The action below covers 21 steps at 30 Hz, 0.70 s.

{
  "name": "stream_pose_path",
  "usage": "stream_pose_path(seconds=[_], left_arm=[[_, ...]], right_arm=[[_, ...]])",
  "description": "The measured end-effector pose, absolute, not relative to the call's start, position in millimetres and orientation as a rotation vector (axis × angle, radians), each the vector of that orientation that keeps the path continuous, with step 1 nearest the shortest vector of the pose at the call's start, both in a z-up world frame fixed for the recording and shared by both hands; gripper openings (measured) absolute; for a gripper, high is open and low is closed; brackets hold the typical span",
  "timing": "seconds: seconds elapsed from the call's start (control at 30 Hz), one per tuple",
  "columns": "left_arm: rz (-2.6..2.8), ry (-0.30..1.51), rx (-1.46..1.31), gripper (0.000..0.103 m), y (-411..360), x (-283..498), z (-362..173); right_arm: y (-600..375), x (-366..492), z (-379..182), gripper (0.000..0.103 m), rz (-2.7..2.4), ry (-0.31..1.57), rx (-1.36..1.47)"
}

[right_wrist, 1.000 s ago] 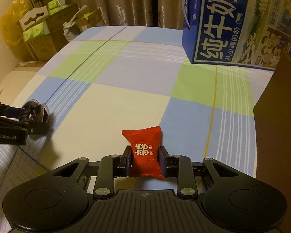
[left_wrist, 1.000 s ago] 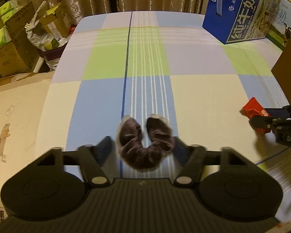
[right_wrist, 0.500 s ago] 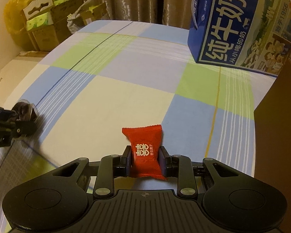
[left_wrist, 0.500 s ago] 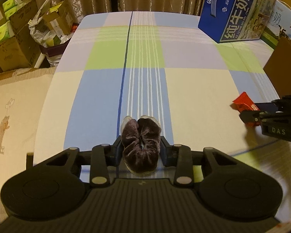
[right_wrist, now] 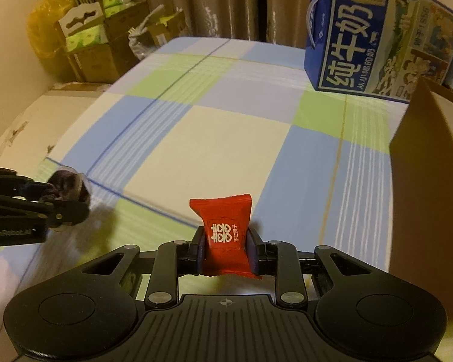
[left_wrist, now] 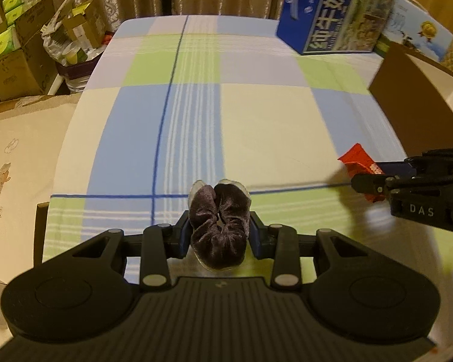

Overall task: Organize objects
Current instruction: 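Lift the scrunchie and red packet and carry them over the open box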

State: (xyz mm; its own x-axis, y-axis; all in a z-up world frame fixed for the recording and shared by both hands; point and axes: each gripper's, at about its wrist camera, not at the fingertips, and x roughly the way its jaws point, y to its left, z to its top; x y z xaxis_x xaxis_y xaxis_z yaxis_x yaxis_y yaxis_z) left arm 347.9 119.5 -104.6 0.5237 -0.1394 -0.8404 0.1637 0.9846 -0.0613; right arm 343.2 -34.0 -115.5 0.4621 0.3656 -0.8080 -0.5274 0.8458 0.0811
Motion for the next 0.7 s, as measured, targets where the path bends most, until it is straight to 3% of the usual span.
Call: stream_pose_path(seconds=[0.7], left_arm=[[-0.371,0.908,0.052,0.032,38,282,-51]], right_arm=[[-128,256,-46,0.024,0.464,0.835,-0.039]])
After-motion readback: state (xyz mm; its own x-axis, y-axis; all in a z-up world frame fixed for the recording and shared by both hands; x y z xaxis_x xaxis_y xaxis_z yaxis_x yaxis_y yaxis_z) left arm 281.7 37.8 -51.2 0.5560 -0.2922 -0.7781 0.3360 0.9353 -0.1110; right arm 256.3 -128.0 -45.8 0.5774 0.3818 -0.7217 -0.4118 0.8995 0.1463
